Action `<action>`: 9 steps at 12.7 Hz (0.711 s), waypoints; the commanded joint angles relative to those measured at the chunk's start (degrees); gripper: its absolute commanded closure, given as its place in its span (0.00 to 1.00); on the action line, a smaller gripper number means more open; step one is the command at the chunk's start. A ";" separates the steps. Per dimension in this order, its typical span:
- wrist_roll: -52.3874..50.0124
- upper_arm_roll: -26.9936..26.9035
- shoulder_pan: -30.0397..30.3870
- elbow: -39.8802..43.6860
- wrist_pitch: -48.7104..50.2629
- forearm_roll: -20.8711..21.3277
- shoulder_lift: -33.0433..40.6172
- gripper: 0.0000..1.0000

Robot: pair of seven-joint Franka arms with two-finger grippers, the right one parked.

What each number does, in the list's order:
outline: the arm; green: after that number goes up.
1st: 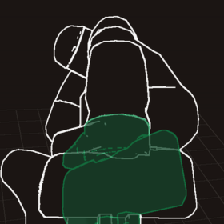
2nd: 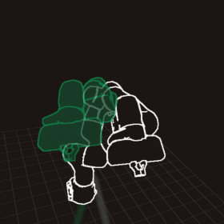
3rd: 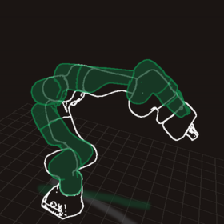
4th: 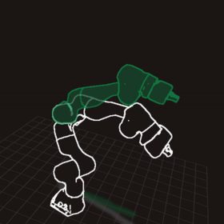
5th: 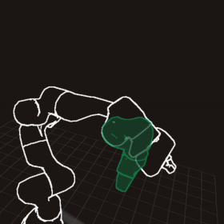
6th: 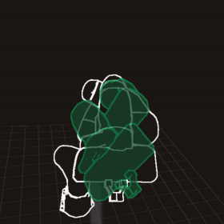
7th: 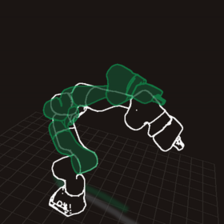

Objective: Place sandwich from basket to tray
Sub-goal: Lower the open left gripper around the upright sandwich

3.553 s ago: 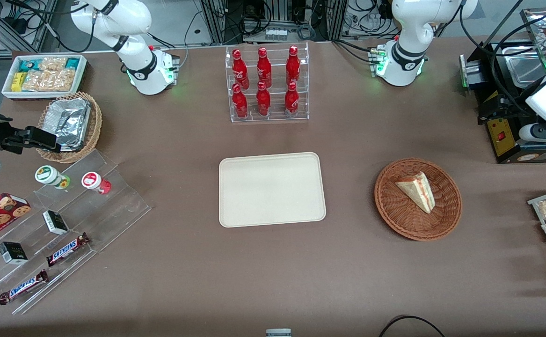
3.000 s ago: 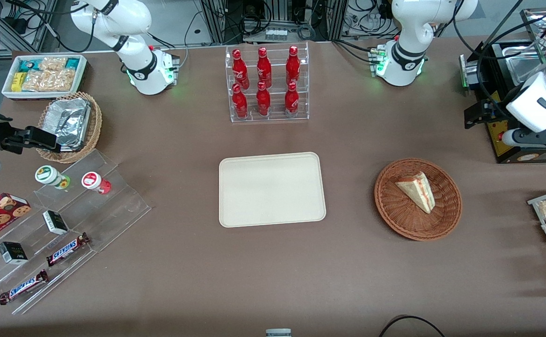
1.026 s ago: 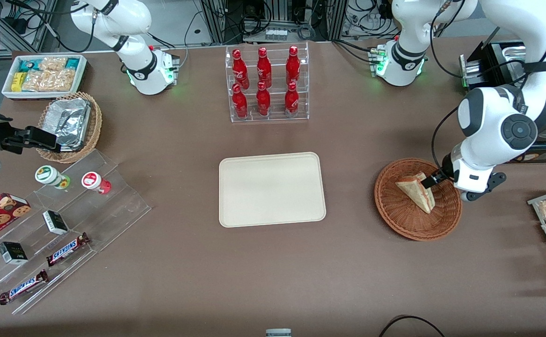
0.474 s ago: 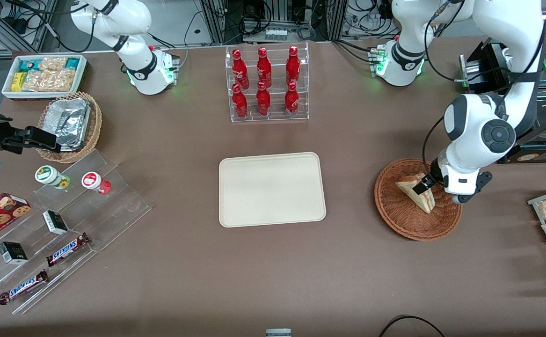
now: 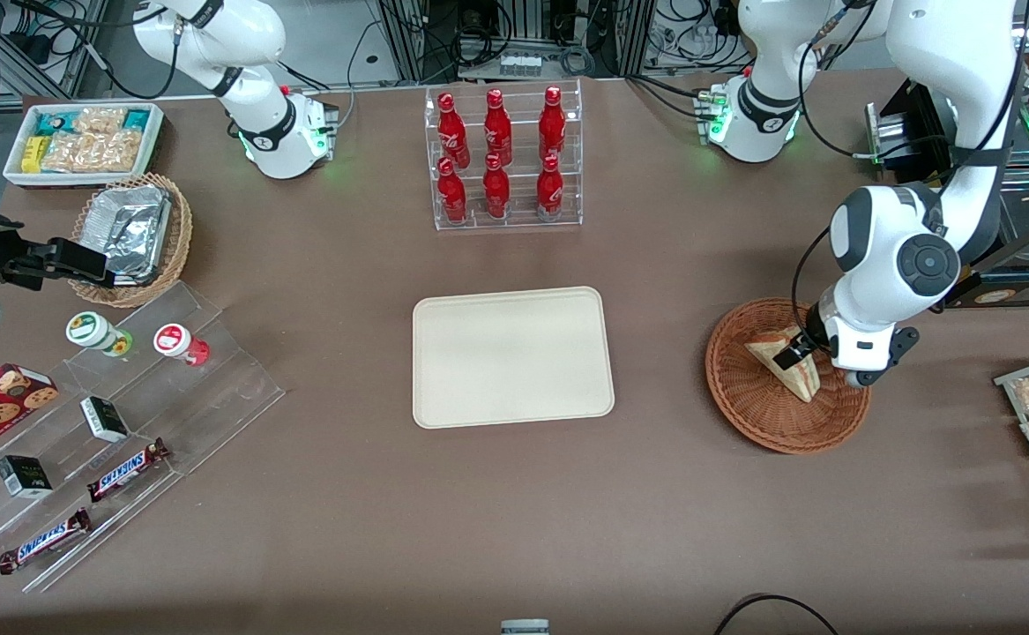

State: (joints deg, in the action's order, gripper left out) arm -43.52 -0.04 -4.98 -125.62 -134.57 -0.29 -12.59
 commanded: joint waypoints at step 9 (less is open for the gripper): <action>-1.92 -0.05 -0.73 -2.17 -3.77 -1.46 -2.35 0.27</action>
State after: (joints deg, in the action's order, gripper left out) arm -44.34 -0.03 -5.32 -126.98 -137.08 -0.50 -14.89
